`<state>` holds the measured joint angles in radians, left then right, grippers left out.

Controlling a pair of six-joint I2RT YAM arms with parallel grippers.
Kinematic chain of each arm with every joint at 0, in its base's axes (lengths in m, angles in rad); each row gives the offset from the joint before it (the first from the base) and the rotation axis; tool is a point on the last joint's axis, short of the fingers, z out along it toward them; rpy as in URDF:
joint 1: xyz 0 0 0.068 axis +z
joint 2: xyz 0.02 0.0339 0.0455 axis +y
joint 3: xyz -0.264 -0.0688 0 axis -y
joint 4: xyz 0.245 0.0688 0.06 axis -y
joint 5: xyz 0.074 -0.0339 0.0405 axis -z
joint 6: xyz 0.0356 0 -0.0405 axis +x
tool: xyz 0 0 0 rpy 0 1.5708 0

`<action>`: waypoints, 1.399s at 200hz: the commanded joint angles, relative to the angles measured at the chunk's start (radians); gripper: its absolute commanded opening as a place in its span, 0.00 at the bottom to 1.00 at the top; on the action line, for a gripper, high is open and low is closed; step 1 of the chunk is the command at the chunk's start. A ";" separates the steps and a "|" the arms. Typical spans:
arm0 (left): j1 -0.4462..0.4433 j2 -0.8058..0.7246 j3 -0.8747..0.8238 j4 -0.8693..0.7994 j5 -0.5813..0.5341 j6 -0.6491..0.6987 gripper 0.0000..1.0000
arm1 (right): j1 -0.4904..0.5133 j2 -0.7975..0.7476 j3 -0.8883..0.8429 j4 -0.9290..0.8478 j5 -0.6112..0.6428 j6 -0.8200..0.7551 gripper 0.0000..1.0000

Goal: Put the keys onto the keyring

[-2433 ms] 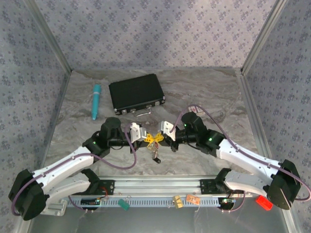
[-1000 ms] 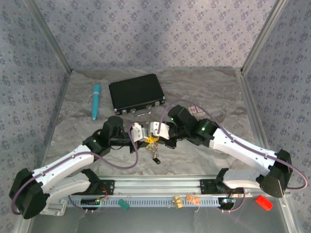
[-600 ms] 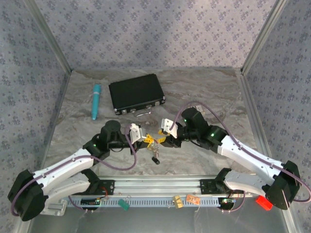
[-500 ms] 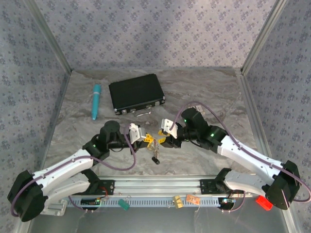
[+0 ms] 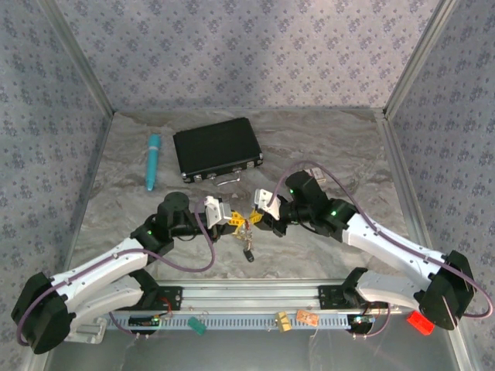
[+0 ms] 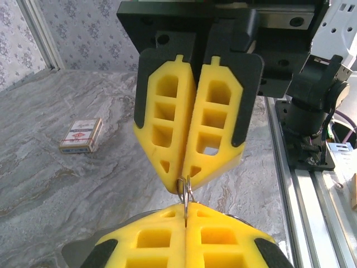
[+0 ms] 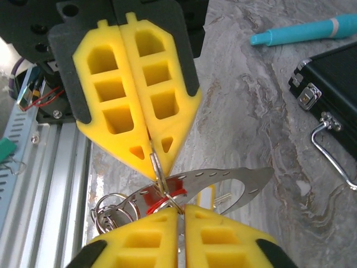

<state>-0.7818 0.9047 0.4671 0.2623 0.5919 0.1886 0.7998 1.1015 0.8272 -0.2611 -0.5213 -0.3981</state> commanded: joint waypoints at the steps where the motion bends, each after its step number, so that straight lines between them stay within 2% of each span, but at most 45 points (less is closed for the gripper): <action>1: -0.008 -0.016 -0.002 0.061 0.038 -0.009 0.00 | -0.006 0.004 0.024 -0.022 -0.028 -0.003 0.03; 11: -0.007 -0.016 -0.003 0.067 0.045 -0.009 0.00 | -0.005 0.010 0.024 -0.028 -0.032 -0.004 0.00; 75: -0.014 -0.014 0.004 0.075 0.068 0.004 0.00 | -0.006 0.058 0.050 -0.067 -0.017 -0.003 0.00; 89: -0.016 -0.010 0.004 0.073 0.060 0.006 0.00 | -0.007 0.032 0.036 -0.049 -0.016 0.001 0.16; 109: -0.017 -0.007 0.002 0.065 0.048 0.012 0.00 | -0.013 -0.013 0.001 -0.015 -0.028 -0.005 0.29; 174: -0.022 0.001 0.005 0.073 0.047 0.015 0.00 | -0.002 -0.033 -0.023 0.056 -0.123 -0.003 0.33; 246: -0.026 0.015 0.010 0.088 0.055 0.014 0.00 | 0.002 0.000 -0.017 0.087 -0.120 0.009 0.19; 274: -0.030 0.024 0.025 0.079 0.054 0.014 0.00 | 0.003 0.006 -0.007 0.078 -0.126 0.002 0.00; 280: -0.030 0.024 0.027 0.074 0.039 0.012 0.00 | 0.002 0.006 -0.001 0.065 -0.124 -0.004 0.00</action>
<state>-0.7990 0.9260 0.4610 0.2874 0.6106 0.1932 0.7963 1.0996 0.8131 -0.1970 -0.6277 -0.3996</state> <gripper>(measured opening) 0.042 0.048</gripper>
